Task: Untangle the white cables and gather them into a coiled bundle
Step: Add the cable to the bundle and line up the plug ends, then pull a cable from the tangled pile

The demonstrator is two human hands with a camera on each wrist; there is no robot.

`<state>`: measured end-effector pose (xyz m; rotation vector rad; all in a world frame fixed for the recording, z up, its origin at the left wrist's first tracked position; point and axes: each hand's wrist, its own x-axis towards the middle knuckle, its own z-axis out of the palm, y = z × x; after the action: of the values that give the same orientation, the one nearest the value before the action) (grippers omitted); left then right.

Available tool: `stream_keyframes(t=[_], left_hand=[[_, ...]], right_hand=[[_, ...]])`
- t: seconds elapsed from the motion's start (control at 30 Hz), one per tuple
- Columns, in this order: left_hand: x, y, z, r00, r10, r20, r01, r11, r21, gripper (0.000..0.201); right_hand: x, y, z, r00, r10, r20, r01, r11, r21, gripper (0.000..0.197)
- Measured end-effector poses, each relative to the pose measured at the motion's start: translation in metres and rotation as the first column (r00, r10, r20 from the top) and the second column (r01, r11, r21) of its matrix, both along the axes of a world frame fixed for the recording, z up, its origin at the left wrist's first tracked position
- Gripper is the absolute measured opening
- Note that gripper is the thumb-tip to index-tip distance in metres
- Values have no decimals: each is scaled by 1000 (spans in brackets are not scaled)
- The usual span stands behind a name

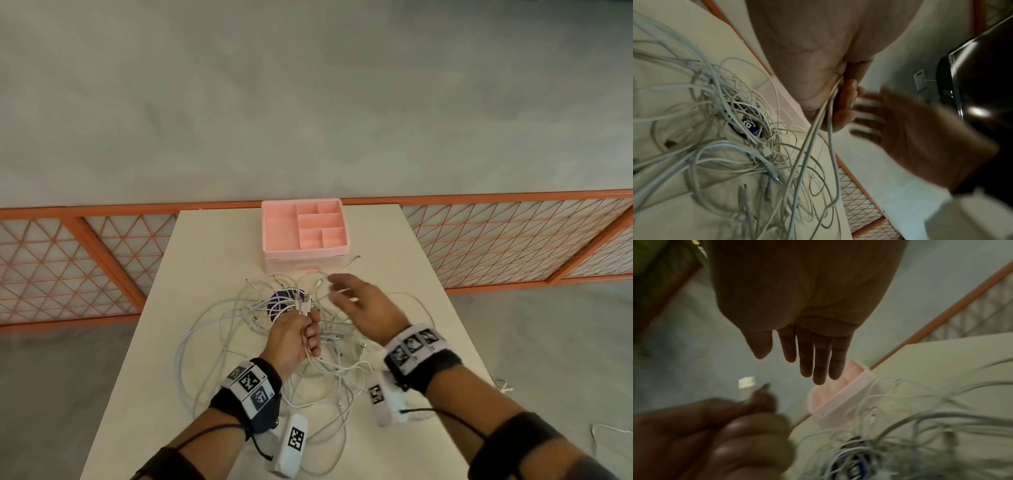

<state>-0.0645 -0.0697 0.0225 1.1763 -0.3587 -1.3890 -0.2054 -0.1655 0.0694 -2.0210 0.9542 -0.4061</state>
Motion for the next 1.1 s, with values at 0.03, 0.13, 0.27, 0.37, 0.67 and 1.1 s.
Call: stream_keyframes(t=[0.03,0.13,0.27,0.37,0.67,1.1], left_hand=[[-1,0,1,999,-15,38,16,1000,-16,28],[2,1,-2,980,-27,198,34,999,-36,26],[18,8,-1,939,-73,337,85,996,-21,31],[21,14,-3,927,-114,358,115,993,18,36],[45,38,-36,974,128,189,-179,941,287,22],[43,37,-54,950,177,257,-243,938,249,25]], right_hand=[[17,10,4,997,77,9,-77,997,21,44],[46,27,1,981,190,-44,-191,982,-8,40],[54,27,-3,989,140,-51,-143,987,-72,29],[55,30,-11,979,189,-69,-195,977,-90,29],[12,-18,-67,953,-252,-170,272,956,111,24],[57,4,-123,822,21,-570,-76,994,-73,30]])
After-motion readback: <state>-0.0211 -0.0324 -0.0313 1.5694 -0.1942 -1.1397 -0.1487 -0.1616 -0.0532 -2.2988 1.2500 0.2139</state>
